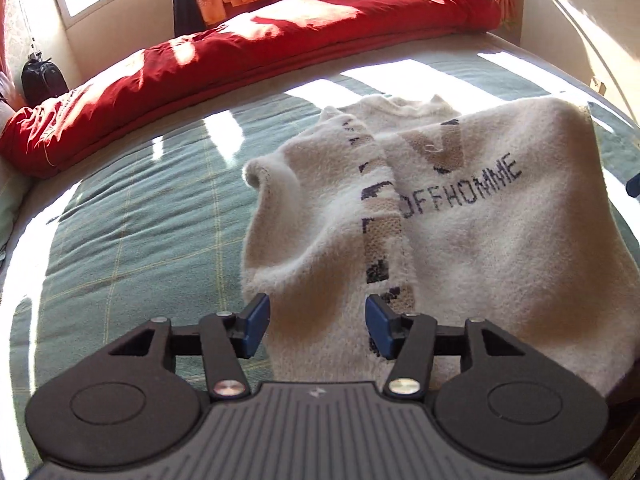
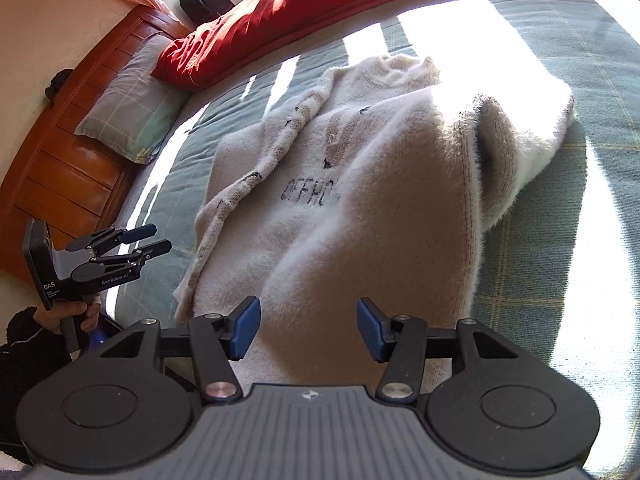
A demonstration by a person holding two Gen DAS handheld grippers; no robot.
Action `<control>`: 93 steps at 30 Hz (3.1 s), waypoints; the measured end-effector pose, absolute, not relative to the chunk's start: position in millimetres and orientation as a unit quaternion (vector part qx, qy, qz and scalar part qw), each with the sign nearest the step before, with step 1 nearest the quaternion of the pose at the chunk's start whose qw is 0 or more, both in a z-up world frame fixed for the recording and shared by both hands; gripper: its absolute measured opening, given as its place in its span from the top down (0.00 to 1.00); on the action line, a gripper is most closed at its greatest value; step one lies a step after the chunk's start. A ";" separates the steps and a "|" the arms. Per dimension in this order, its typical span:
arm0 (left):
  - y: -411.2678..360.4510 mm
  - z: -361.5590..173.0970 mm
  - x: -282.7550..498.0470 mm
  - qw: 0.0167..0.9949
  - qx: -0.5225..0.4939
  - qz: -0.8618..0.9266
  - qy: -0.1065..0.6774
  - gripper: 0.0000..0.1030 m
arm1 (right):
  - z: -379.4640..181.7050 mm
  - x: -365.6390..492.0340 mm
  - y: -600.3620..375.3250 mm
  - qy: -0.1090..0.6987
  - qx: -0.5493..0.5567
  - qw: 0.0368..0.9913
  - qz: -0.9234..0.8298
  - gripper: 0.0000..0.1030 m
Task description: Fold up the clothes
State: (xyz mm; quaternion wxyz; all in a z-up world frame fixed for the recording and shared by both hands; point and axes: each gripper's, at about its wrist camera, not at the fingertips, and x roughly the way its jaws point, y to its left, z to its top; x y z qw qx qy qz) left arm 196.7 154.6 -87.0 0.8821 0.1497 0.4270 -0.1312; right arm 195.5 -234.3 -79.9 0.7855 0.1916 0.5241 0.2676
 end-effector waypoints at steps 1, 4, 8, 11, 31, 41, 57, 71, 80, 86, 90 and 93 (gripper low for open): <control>146.9 -91.4 191.4 0.878 0.158 -0.140 0.430 0.45 | -81.0 195.0 -233.8 0.525 0.191 0.785 0.268 0.43; 129.7 -106.0 178.7 0.865 0.193 -0.147 0.439 0.44 | -84.1 193.5 -232.2 0.528 0.191 0.783 0.269 0.43; 125.0 -121.4 168.6 0.853 0.223 -0.136 0.452 0.44 | -86.6 191.7 -230.7 0.530 0.189 0.782 0.269 0.43; 128.9 -127.7 163.6 0.850 0.266 -0.108 0.441 0.42 | -87.7 192.3 -231.2 0.530 0.188 0.782 0.268 0.42; 174.8 -80.6 206.9 0.895 0.275 0.003 0.350 0.94 | -88.6 215.1 -185.4 0.534 0.163 0.772 0.303 0.41; 265.1 -51.3 285.8 0.918 0.150 0.106 0.353 0.94 | -91.7 227.3 -180.1 0.537 0.165 0.769 0.304 0.41; 330.0 -67.0 371.8 0.906 0.068 0.188 0.373 0.84 | -94.7 243.8 -178.0 0.543 0.154 0.769 0.301 0.38; 312.3 -65.2 314.3 0.906 0.068 0.126 0.398 0.55 | -84.8 237.4 -164.6 0.534 0.139 0.769 0.321 0.38; 240.3 -113.9 233.9 0.861 -0.046 -0.060 0.504 0.55 | -71.2 214.1 -164.5 0.521 0.135 0.777 0.326 0.37; 214.5 -154.3 186.8 0.819 -0.128 -0.103 0.550 0.59 | -58.2 195.8 -172.5 0.507 0.131 0.786 0.328 0.36; 216.1 -172.6 178.7 0.811 -0.162 -0.099 0.553 0.61 | -56.1 189.9 -179.6 0.504 0.135 0.791 0.321 0.35; 219.9 -176.5 185.4 0.812 -0.190 -0.107 0.542 0.61 | -58.5 187.7 -183.5 0.506 0.141 0.791 0.314 0.35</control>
